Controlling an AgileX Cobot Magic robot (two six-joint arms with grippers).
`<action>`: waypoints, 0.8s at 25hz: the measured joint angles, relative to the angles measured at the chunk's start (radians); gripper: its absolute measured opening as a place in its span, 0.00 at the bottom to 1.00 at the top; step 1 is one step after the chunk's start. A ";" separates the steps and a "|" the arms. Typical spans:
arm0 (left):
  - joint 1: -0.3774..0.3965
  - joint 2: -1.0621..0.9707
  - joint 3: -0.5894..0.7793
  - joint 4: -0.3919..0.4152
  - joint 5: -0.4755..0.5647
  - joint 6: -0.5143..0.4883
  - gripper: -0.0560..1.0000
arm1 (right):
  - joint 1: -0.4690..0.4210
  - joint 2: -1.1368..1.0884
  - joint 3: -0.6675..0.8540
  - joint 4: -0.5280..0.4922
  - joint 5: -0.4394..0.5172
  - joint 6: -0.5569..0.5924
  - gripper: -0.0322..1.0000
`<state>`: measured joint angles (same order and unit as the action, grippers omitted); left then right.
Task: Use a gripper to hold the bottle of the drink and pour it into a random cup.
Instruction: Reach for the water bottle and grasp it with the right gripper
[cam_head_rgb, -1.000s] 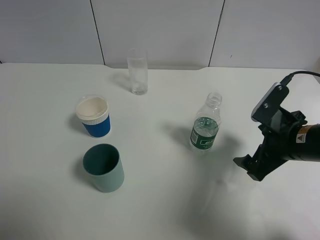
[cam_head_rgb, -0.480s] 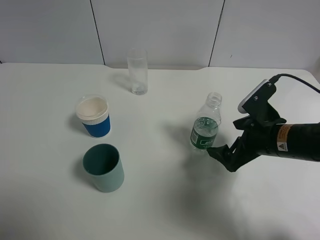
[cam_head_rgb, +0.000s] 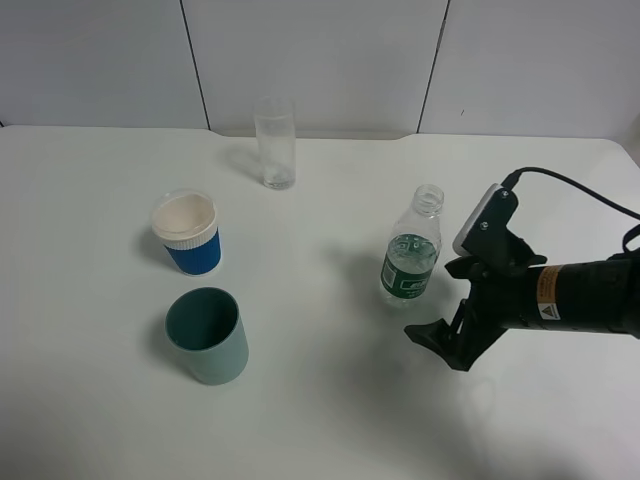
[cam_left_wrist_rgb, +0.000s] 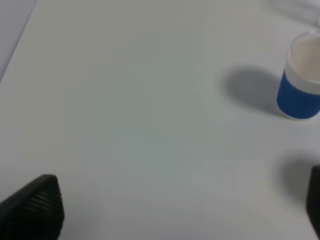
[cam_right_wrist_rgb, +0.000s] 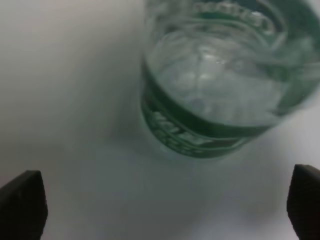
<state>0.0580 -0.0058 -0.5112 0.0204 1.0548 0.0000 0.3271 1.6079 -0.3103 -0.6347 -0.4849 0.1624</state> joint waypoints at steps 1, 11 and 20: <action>0.000 0.000 0.000 0.000 0.000 0.000 0.98 | 0.000 0.010 0.000 0.000 -0.004 -0.018 0.95; 0.000 0.000 0.000 0.000 0.000 0.000 0.98 | -0.045 0.038 -0.001 0.008 -0.093 -0.080 0.95; 0.000 0.000 0.000 -0.001 0.000 0.000 0.98 | -0.054 0.040 -0.064 -0.003 -0.111 -0.081 0.95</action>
<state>0.0580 -0.0058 -0.5112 0.0194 1.0548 0.0000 0.2730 1.6475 -0.3747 -0.6380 -0.5956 0.0809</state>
